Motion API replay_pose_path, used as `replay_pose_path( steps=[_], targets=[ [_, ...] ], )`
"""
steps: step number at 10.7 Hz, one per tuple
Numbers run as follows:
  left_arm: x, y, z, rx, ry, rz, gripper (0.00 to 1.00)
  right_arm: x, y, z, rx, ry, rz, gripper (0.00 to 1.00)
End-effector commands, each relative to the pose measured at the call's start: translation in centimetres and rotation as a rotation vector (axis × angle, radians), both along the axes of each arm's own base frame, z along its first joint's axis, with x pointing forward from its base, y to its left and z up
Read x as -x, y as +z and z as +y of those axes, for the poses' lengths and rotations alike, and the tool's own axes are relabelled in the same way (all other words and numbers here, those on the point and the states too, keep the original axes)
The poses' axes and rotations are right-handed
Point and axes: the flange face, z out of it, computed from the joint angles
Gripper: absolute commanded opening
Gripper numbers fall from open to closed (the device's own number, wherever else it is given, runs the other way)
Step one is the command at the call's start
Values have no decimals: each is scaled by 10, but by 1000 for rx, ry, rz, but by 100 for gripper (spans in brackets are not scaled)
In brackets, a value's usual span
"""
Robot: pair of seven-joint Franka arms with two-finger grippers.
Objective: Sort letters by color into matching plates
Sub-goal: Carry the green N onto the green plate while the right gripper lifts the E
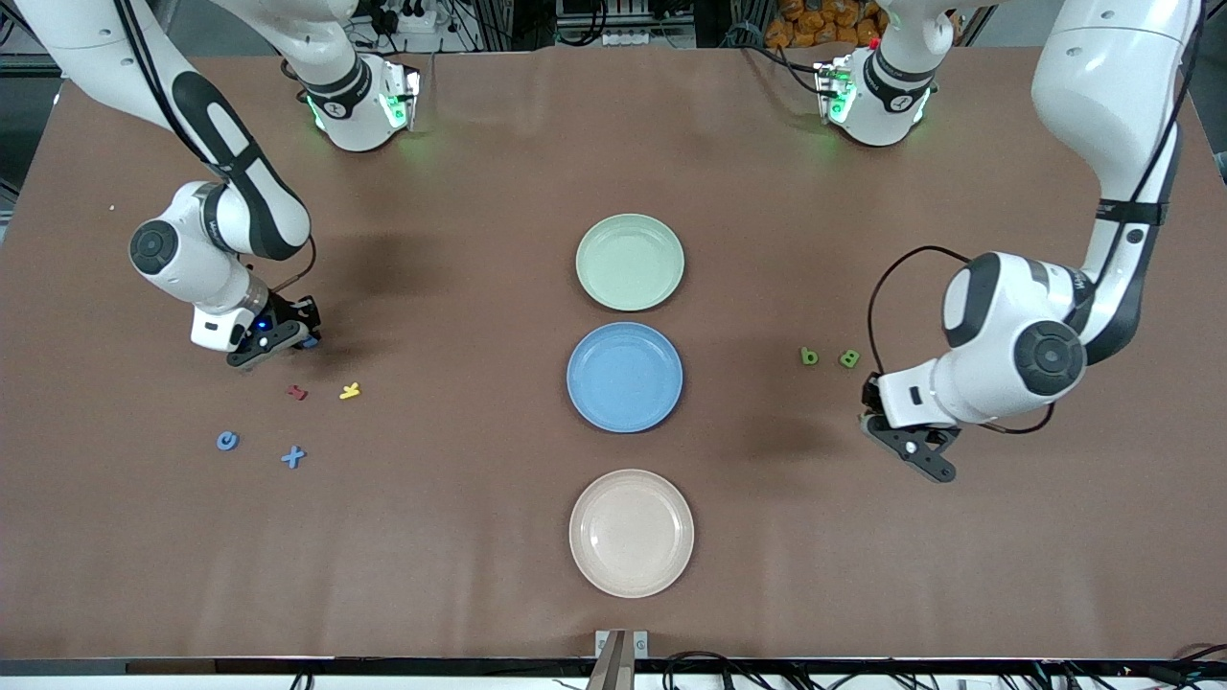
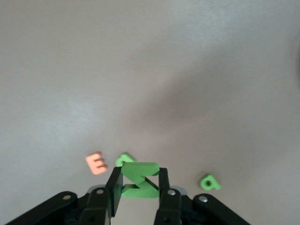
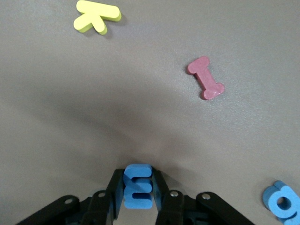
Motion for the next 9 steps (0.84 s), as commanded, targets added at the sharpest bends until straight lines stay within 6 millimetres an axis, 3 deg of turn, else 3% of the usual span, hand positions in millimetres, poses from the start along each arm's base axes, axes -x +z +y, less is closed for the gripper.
replay_pose_path(
  steps=[1,5,9],
  targets=[
    [25,13,-43,-78,105,69,0,5,-8,1,-2,17,6,25],
    [77,31,-124,-199,305,158,0,2,-2,1,-2,9,0,14],
    [131,25,-206,-269,423,180,0,-9,10,-1,-4,-28,-4,13]
  ],
)
